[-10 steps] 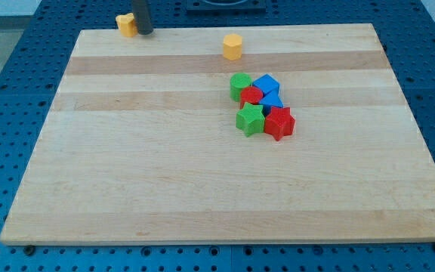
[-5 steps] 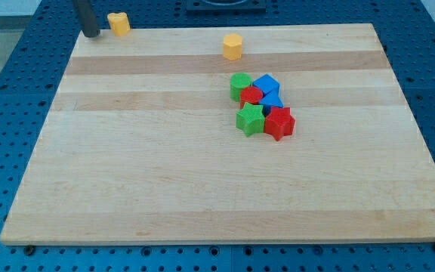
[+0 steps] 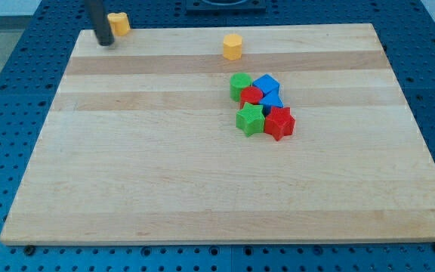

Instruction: Push the yellow heart slightly to the left side of the board

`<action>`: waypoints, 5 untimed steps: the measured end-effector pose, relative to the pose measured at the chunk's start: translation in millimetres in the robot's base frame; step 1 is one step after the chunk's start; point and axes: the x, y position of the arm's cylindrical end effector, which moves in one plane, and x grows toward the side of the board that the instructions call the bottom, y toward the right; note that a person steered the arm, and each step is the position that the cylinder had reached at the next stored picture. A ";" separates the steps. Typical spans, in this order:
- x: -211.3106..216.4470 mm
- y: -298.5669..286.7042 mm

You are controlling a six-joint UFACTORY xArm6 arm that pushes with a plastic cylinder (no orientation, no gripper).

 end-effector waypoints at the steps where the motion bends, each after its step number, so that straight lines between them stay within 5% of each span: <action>1: -7.1 57.9; 5: -36.1 180.0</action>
